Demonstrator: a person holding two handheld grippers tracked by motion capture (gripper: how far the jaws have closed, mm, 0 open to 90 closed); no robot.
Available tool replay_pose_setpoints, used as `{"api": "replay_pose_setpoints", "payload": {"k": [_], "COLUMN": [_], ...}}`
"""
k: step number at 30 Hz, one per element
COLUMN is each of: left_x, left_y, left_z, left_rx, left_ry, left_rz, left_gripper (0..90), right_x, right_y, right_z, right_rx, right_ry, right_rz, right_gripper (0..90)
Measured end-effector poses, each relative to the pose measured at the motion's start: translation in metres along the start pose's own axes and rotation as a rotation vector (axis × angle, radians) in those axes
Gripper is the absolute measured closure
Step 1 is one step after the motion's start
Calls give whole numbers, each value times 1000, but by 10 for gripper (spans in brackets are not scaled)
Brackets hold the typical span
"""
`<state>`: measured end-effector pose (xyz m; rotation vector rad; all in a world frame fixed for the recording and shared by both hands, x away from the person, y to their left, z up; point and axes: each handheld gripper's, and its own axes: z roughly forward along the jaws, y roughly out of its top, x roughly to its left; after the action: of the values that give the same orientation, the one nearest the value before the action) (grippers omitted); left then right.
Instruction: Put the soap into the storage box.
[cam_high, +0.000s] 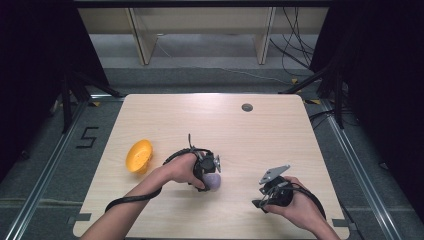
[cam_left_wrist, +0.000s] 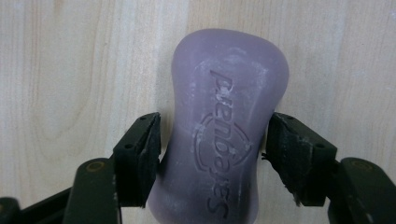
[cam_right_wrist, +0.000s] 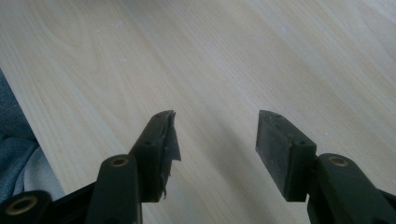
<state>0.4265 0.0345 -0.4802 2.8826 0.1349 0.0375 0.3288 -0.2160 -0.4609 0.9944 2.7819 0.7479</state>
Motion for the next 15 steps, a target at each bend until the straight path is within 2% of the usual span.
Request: {"api": "replay_pose_setpoints", "payload": {"k": [4, 8, 11, 15], "left_x": [0, -1, -2, -3], "left_y": [1, 3, 3, 3], "left_z": [1, 1, 1, 1], "left_rx": [10, 13, 17, 14], "left_ry": [2, 3, -18, -26], "left_rz": [-2, 16, -1, -5], "left_gripper": [384, 437, 475, 484], "right_x": [1, -1, 0, 0], "right_y": [0, -1, -1, -1], "right_z": [0, 0, 0, 0], "right_rx": [0, -3, -4, -7], "right_ry": [-3, -2, 1, -9], "right_rz": [19, 0, 5, 1], "right_gripper": [473, 471, 470, 471]}}
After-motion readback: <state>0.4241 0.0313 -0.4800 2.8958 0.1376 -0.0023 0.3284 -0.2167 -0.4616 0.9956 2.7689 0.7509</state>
